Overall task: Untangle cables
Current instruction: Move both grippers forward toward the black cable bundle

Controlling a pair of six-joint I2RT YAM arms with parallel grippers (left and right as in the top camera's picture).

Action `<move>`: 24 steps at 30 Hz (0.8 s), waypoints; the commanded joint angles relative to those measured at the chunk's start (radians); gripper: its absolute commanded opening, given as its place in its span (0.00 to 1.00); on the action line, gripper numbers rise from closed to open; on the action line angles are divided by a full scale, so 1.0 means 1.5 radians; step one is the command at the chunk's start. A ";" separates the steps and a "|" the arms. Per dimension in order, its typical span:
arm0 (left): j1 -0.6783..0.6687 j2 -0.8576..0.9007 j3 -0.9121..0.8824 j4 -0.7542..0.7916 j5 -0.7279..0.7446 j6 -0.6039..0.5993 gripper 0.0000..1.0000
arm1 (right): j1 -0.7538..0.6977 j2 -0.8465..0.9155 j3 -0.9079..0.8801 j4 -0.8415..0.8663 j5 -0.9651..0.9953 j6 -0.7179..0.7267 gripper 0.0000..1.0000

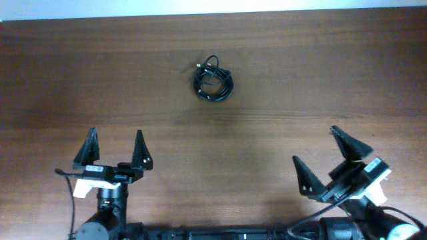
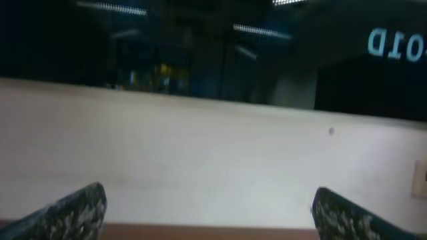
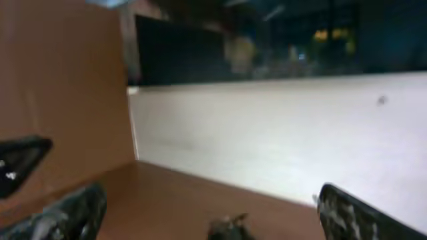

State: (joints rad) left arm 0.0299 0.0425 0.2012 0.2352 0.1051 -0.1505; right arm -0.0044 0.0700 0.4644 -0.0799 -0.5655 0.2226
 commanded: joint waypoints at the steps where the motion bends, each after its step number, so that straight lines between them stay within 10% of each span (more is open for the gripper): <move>1: -0.002 0.083 0.160 -0.104 0.057 0.041 0.99 | -0.002 0.089 0.135 -0.132 0.036 -0.105 0.98; 14: -0.003 0.840 0.950 -0.823 0.286 0.148 0.99 | -0.002 0.690 0.619 -0.664 -0.166 -0.100 0.98; 19: -0.003 0.986 0.956 -0.852 0.371 0.130 0.99 | 0.040 0.850 0.619 -0.678 -0.220 -0.103 0.99; 24: -0.014 1.109 0.965 -0.904 0.197 0.064 0.99 | 0.167 0.990 0.692 -0.723 0.036 0.014 0.99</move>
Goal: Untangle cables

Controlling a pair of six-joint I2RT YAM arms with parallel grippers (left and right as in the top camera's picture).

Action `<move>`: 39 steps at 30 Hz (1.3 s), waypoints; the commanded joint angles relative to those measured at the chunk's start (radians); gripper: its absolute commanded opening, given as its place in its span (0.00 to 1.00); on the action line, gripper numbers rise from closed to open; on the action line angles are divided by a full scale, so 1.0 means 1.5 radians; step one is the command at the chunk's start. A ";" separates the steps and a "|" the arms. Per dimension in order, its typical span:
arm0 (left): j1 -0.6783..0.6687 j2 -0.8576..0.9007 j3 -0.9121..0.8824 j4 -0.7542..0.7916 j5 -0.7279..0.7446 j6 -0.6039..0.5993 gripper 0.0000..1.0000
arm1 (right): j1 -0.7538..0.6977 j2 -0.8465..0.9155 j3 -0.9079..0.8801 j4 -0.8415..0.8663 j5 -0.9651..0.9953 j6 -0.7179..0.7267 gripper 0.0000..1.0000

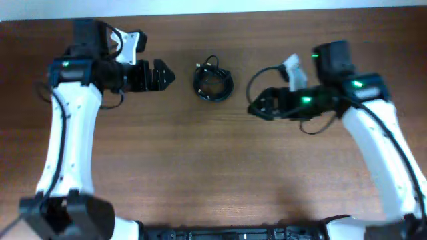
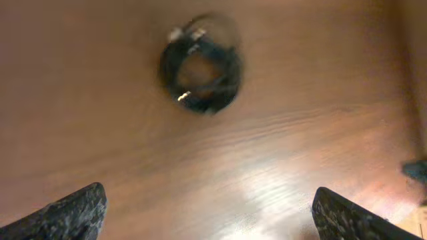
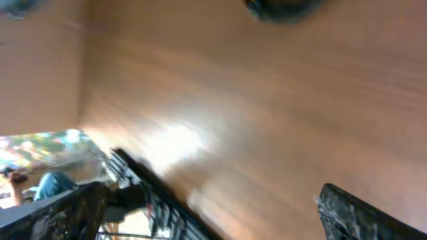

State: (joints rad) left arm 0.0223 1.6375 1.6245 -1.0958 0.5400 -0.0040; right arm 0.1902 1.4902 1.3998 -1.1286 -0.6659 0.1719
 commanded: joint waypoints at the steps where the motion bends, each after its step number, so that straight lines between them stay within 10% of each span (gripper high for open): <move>1: -0.013 0.068 0.022 -0.018 -0.110 -0.041 0.99 | 0.056 0.103 0.157 -0.064 0.146 0.048 0.99; 13: -0.013 0.196 0.018 0.007 -0.160 -0.065 0.99 | 0.125 0.420 0.301 0.284 0.156 0.138 0.95; 17: -0.015 0.207 0.018 0.003 -0.158 -0.065 0.99 | 0.131 0.477 0.301 0.362 0.160 0.206 0.74; 24: -0.015 0.210 0.018 0.002 -0.158 -0.065 0.99 | 0.135 0.526 0.301 0.366 0.160 0.231 0.51; 28: -0.015 0.210 0.018 0.002 -0.154 -0.065 0.99 | 0.142 0.524 0.305 0.384 0.085 0.231 0.07; 39: -0.015 0.210 0.018 -0.012 -0.078 -0.065 0.99 | 0.130 0.327 0.556 0.198 -0.054 0.193 0.04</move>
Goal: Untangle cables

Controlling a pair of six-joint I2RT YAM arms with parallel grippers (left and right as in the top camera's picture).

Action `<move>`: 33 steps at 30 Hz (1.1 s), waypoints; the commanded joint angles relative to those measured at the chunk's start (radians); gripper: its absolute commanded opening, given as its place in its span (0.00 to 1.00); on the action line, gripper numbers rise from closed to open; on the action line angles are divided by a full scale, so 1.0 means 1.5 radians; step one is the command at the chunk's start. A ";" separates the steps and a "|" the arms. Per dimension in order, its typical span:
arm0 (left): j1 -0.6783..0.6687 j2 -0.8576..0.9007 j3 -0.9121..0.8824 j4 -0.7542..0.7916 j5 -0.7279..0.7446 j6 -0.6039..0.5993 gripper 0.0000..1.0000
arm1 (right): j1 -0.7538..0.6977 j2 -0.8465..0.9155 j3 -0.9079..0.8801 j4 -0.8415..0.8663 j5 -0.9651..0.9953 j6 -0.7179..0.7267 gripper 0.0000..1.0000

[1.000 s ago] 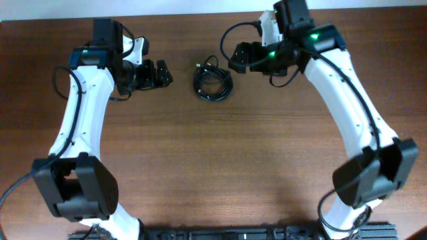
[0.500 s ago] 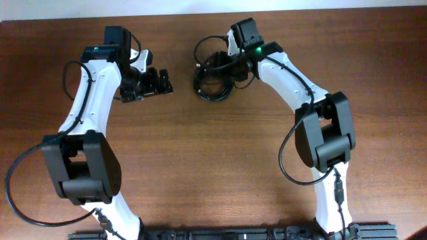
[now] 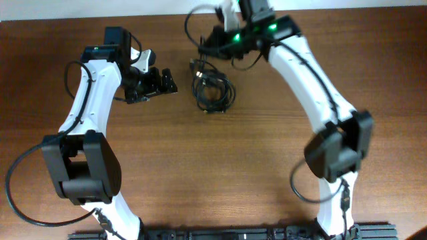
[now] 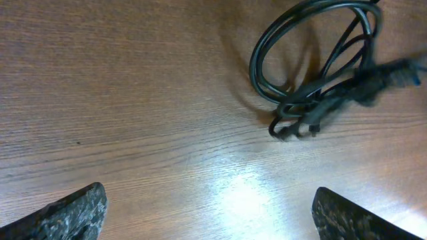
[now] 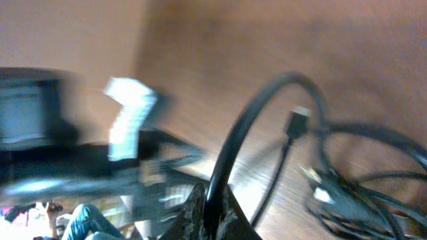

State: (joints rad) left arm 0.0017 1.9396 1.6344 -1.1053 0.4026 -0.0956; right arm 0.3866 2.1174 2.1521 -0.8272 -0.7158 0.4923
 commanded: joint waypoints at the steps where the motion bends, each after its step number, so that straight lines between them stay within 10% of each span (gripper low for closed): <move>1: -0.001 0.009 0.011 -0.009 0.014 -0.004 0.99 | -0.001 -0.119 0.070 -0.002 -0.016 -0.021 0.04; 17: -0.001 0.009 0.010 -0.020 0.017 -0.004 0.99 | 0.005 -0.180 0.295 -0.083 0.166 0.005 0.04; 22: -0.001 0.009 0.010 -0.040 0.046 -0.001 0.99 | 0.007 -0.224 0.346 0.120 0.083 0.054 0.04; 27: -0.001 0.009 0.010 -0.040 0.115 -0.001 0.99 | 0.039 -0.190 0.334 -0.248 0.469 0.014 0.04; 33: -0.001 0.009 0.010 -0.056 0.276 0.061 0.99 | 0.037 -0.183 0.345 -0.159 0.212 0.026 0.04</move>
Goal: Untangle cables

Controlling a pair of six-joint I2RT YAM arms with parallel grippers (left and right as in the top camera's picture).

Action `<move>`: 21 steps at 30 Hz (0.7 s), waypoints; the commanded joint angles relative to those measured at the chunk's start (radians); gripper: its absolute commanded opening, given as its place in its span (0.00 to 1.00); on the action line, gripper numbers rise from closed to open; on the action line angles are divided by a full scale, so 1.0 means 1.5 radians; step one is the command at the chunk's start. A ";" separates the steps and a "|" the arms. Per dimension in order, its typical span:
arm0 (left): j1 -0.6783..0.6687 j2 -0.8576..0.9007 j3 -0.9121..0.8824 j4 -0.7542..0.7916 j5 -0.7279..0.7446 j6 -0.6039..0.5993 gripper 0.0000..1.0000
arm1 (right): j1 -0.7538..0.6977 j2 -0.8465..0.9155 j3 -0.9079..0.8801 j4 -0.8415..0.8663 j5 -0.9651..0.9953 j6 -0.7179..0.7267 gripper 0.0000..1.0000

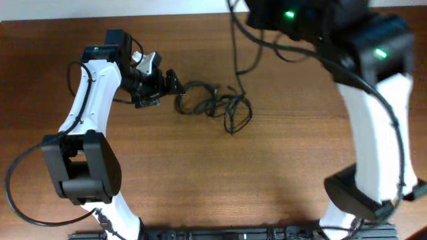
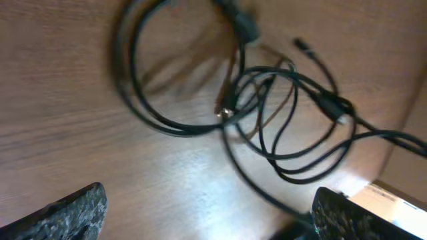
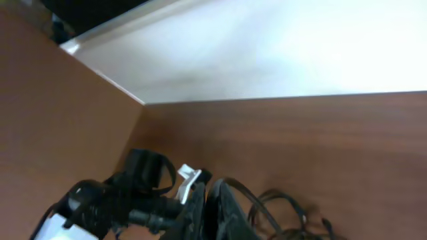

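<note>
Thin black cables lie in loose, crossed loops on the brown table, stretching from left of centre to a clump at the right. One strand climbs from the clump past the overhead view's top edge. My right gripper is shut on that strand, high above the table; overhead only its arm looms large. My left gripper is open at the loops' left end, low over the wood. The left wrist view shows the loops and a connector beyond its wide-apart fingers.
The table's back edge meets a white wall. My left arm runs along the left side of the table.
My right gripper, then shut on a strand low at the coil, is now far higher with the strand still held. The tight coil has opened into spread loops. The left gripper sits nearer their left end.
Both grippers stood open at the table's front edge, with the cable in a tight coil at the back. Then they flanked the coil, open. Then the right was shut on a strand at the coil's top. Now it holds that strand high and the coil lies loosened.
</note>
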State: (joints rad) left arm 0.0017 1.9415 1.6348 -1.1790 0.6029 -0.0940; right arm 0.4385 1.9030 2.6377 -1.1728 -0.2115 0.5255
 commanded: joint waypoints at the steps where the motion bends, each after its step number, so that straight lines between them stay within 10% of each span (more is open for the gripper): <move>1: -0.001 0.007 0.010 -0.008 0.211 0.110 0.99 | 0.003 -0.049 0.027 0.099 -0.150 0.004 0.04; 6: -0.005 0.007 0.010 0.014 0.243 0.077 0.99 | 0.004 -0.105 0.048 0.145 -0.214 -0.164 0.04; 14: -0.093 0.007 0.010 0.012 0.245 0.059 0.96 | 0.004 -0.048 0.034 0.106 -0.165 -0.143 0.04; 21: -0.127 0.007 0.010 -0.031 0.041 -0.095 0.95 | 0.004 -0.042 0.032 0.106 0.080 -0.143 0.04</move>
State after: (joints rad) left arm -0.1764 1.9415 1.6348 -1.2156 0.7803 -0.1513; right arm 0.4397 1.8523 2.6778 -1.0172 -0.2043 0.3141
